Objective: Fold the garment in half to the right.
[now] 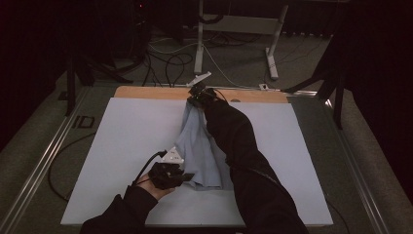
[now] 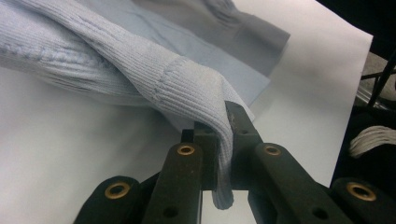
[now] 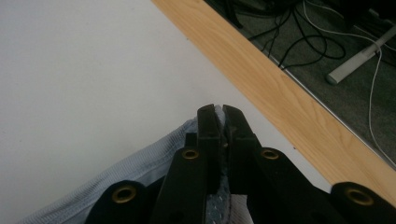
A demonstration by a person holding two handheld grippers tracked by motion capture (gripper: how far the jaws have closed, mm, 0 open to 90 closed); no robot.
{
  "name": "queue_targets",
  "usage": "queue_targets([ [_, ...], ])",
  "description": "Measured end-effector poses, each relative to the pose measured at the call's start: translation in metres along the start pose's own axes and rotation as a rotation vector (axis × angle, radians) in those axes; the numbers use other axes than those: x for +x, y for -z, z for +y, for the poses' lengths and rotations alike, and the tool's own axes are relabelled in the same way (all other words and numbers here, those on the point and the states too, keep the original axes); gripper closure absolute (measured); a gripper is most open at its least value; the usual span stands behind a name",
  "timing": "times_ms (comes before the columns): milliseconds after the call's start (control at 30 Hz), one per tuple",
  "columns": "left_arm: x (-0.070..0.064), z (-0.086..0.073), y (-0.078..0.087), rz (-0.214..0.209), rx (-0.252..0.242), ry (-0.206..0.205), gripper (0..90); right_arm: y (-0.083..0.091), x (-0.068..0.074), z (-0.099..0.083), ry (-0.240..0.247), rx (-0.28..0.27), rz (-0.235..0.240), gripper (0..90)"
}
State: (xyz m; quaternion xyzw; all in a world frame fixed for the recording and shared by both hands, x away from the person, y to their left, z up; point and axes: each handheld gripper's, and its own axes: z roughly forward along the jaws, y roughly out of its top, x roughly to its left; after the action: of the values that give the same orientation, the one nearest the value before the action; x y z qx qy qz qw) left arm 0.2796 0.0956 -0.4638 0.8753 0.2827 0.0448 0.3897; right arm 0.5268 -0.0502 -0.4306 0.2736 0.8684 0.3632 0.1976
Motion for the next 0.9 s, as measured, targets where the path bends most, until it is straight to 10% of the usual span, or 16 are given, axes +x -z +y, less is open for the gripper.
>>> queue_targets([
  [900,-0.031,0.051,-0.047,-0.064,0.013,-0.1,86.3,0.044,-0.047,-0.051,-0.101,-0.087,-0.01,87.6],
])
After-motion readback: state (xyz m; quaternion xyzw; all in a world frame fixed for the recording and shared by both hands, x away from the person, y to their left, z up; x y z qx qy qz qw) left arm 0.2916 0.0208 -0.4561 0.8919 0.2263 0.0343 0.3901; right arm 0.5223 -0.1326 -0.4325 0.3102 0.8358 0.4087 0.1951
